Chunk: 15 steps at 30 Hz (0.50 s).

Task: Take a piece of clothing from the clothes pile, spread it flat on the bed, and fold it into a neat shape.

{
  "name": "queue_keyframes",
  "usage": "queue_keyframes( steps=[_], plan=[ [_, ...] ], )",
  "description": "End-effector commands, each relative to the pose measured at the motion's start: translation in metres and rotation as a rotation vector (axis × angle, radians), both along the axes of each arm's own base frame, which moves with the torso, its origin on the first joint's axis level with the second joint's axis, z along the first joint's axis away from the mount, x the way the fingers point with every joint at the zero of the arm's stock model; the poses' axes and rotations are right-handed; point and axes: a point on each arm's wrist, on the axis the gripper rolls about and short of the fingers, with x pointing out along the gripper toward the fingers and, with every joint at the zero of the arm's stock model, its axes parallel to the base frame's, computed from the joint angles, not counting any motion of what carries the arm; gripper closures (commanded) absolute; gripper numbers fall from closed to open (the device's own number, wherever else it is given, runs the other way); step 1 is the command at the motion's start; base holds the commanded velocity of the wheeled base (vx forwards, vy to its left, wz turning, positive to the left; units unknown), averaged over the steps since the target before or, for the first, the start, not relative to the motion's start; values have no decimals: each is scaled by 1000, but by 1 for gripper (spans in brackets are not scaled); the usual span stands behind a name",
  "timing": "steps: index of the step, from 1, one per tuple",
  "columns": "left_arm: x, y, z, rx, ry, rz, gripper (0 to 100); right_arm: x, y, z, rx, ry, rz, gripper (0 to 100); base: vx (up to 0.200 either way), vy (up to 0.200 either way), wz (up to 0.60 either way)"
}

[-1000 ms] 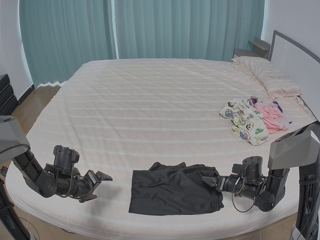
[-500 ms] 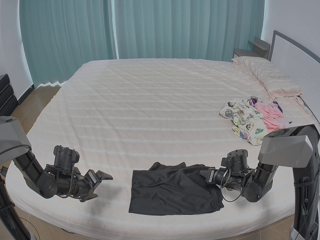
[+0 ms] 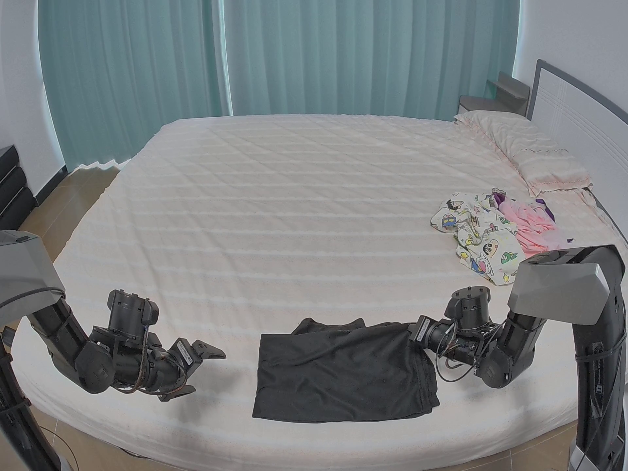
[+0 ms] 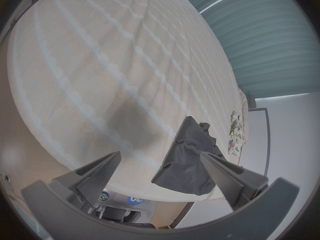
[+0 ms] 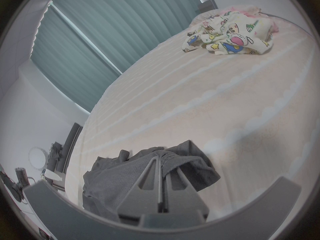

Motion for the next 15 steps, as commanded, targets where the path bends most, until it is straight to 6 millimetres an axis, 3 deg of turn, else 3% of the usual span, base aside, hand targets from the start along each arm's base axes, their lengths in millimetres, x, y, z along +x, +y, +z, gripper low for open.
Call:
queue_keyframes(
  steps=[1,14,15],
  plan=[
    [0,0,-1,0,3,0,0,2,-5,-1,21,8,-29,100,0,0,0],
    [0,0,-1,0,3,0,0,5,-10,-7,43,23,-61,100,0,0,0],
    [0,0,-1,0,3,0,0,5,-10,-7,43,23,-61,0,0,0,0]
  ],
)
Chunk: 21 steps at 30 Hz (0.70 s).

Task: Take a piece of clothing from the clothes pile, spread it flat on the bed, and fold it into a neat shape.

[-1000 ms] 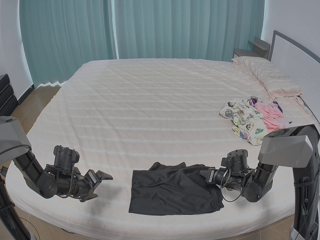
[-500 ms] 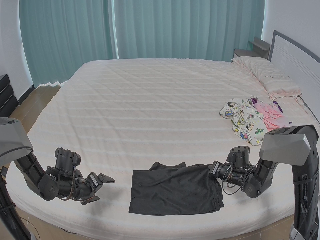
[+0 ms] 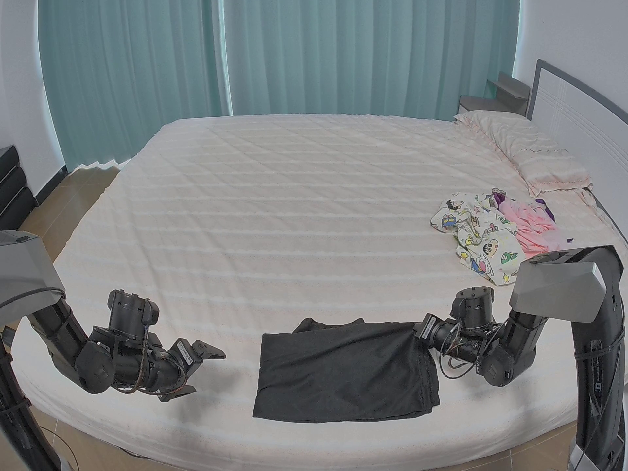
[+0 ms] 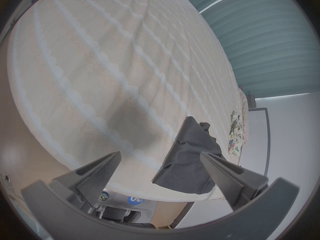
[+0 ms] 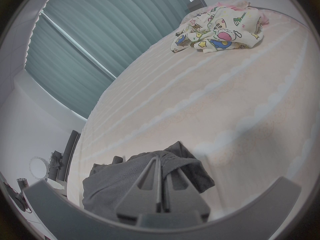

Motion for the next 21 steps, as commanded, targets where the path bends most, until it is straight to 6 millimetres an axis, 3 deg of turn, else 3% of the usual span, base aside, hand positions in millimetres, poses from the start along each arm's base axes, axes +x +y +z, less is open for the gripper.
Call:
queue_keyframes(
  steps=[1,8,14,15,16,17,21],
  plan=[
    [0,0,0,0,1,0,0,-2,-2,0,4,8,-5,0,0,0,0],
    [0,0,-1,2,2,0,0,-11,-10,19,23,-7,-12,0,0,0,0],
    [-2,-3,-3,11,9,-9,0,-56,-29,34,-38,33,109,0,0,0,0],
    [-2,-3,-3,11,9,-9,0,-56,-29,34,-38,33,109,0,0,0,0],
    [-3,-3,-3,12,12,-9,0,-75,-33,32,-51,60,189,0,0,0,0],
    [-2,-3,-3,11,8,-9,0,-82,-33,31,-52,69,218,0,0,0,0],
    [-2,-3,-4,10,-9,-5,0,-97,-35,22,-57,82,272,0,0,0,0]
  ],
)
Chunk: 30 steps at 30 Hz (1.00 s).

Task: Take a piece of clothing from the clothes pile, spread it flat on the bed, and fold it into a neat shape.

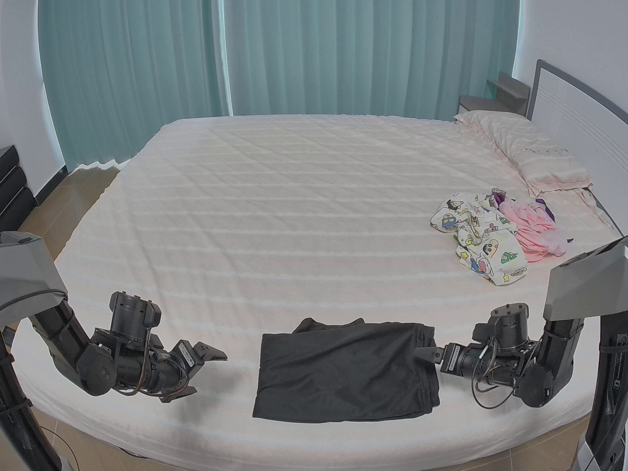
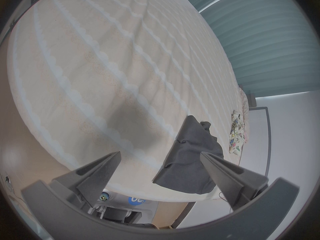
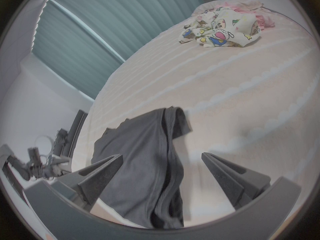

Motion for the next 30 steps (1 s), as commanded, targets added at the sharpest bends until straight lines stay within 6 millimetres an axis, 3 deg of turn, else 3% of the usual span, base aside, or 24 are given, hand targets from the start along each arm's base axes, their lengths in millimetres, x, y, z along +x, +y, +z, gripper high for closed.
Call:
queue_keyframes(
  steps=[1,7,20,21,30],
  plan=[
    [0,-1,-3,1,-13,0,0,-31,-6,0,-15,27,88,0,0,0,0],
    [-1,-1,-4,-1,-24,-2,0,-38,-4,-16,-52,65,153,0,0,0,0],
    [-1,-1,-5,-1,-25,-2,0,-38,6,-27,-11,39,189,0,0,0,0],
    [-1,-1,-5,-1,-24,-2,0,-39,7,-29,-15,45,193,100,0,0,0],
    [-1,-1,-5,-1,-25,-2,0,-51,-2,-23,-34,81,169,100,0,0,0]
  ],
)
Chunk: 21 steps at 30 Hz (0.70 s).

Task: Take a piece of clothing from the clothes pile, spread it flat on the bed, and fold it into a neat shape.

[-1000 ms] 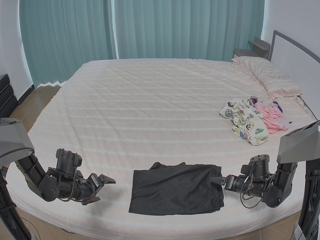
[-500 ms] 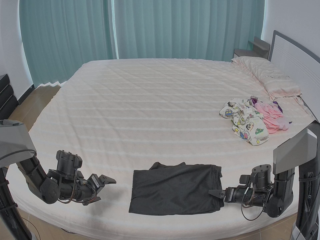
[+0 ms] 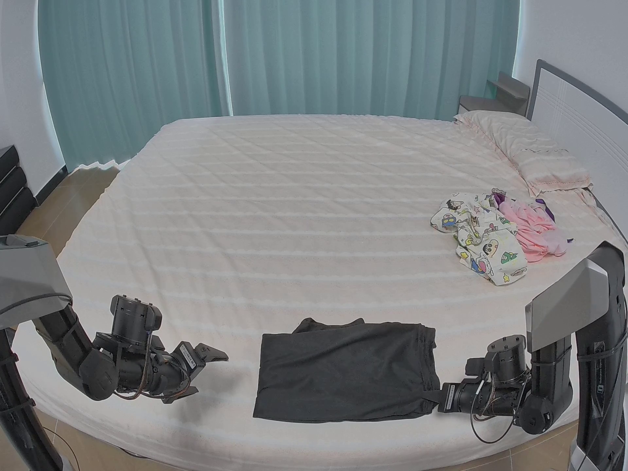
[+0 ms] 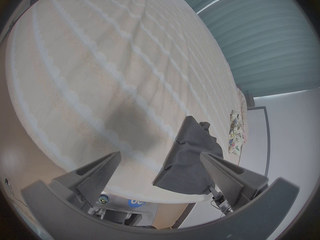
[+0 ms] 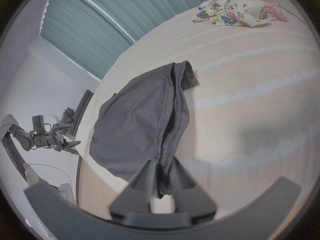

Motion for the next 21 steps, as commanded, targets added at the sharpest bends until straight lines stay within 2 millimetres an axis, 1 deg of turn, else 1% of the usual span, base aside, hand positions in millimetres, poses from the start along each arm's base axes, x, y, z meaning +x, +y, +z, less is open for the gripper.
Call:
queue_keyframes(
  steps=[1,7,21],
  plan=[
    [0,0,0,0,0,1,0,-7,-5,4,-7,15,-5,100,0,0,0],
    [0,0,0,0,0,1,0,-16,-5,11,-13,15,14,100,0,0,0],
    [0,0,0,0,0,1,0,-23,-7,5,-56,44,43,100,0,0,0]
  ],
)
